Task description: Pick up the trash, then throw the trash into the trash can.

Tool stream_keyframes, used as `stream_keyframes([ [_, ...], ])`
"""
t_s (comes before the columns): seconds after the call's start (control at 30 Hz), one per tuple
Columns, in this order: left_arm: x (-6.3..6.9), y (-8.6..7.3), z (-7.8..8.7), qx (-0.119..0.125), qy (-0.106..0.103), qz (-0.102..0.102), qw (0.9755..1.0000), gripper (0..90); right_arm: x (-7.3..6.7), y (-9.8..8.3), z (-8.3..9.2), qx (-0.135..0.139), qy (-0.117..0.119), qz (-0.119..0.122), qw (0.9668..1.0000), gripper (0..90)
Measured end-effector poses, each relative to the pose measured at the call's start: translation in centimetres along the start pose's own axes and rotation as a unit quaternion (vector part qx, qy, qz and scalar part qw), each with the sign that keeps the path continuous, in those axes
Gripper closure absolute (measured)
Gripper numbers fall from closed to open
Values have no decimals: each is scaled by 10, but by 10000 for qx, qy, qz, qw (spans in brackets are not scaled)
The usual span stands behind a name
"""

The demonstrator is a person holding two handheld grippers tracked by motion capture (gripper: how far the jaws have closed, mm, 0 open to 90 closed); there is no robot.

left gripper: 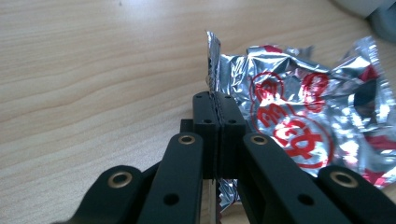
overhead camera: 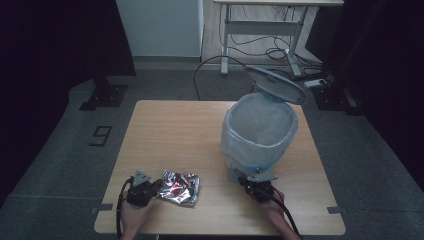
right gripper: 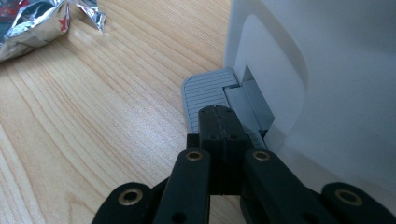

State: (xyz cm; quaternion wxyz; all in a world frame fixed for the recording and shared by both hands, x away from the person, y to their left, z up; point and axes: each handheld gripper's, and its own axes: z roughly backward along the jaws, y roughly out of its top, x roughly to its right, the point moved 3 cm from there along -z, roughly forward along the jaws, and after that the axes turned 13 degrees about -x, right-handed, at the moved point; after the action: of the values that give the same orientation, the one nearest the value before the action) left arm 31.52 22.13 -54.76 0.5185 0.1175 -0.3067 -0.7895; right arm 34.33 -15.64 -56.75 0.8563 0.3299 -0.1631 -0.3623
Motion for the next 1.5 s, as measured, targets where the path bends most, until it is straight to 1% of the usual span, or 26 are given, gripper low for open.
stream_keyframes([
  [0.03,0,0,0,0,0,0,10000,896,0,0,0,0,0,0,10000,900],
  [0.07,0,1,3,66,-46,23,10000,897,0,0,0,-6,2,-8,10000,900],
  [0.2,-1,2,7,166,-98,59,9998,898,0,0,0,2,-5,6,10000,900],
  [0.43,-2,3,14,278,-199,94,9994,900,0,0,0,-4,2,-4,10000,900],
  [0.77,-2,6,24,504,-341,139,9980,900,0,0,0,-4,2,-1,10000,900],
  [1.0,-1,8,33,657,-409,116,9969,900,0,0,0,1,-2,10,10000,900],
  [1.27,0,10,41,754,-461,114,9960,900,0,0,0,0,1,6,10000,900],
  [1.33,2,12,47,832,-483,93,9953,900,0,0,0,0,1,4,10000,900],
  [1.37,2,12,47,832,-483,93,9953,900,0,0,0,0,1,4,10000,900],
  [1.4,3,13,51,885,-493,72,9948,900,0,0,0,-3,5,-5,10000,900],
  [1.5,3,15,55,947,-503,67,9942,900,0,0,0,-1,5,2,10000,900],
])
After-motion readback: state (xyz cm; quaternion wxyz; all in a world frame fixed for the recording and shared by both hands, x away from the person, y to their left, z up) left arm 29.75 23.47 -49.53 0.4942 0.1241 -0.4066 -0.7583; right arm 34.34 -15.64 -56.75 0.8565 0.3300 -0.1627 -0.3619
